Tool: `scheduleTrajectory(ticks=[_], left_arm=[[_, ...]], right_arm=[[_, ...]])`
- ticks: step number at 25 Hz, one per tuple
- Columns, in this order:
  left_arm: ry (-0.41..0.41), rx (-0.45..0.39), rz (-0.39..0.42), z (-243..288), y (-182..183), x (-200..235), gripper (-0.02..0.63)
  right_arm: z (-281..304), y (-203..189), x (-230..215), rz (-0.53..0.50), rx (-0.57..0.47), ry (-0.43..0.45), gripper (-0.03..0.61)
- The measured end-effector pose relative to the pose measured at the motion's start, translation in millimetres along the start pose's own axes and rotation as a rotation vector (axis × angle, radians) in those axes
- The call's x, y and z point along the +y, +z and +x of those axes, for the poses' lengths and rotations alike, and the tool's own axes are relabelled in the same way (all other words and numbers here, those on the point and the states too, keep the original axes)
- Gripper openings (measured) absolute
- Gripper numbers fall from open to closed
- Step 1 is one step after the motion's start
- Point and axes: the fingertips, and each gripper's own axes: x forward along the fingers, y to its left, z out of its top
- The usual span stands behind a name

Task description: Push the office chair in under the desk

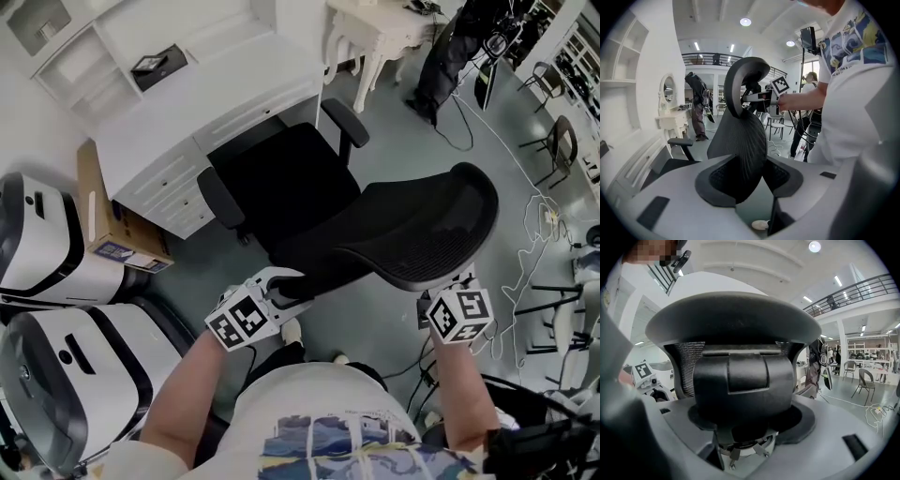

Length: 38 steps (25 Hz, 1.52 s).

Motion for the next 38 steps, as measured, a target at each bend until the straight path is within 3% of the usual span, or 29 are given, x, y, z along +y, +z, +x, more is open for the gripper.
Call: scheduleTrajectory(ticks=[17,38], left_arm=[[0.033,-0.016,-0.005,-18,-3,68,0.176],[0.008,-0.034,0.001,-18,0,103,0.176]], right_arm=[[66,21,14,-0.01,0.001,0.015,0.324],[101,34,11,-0.01,-0.002,0.029,0.324]])
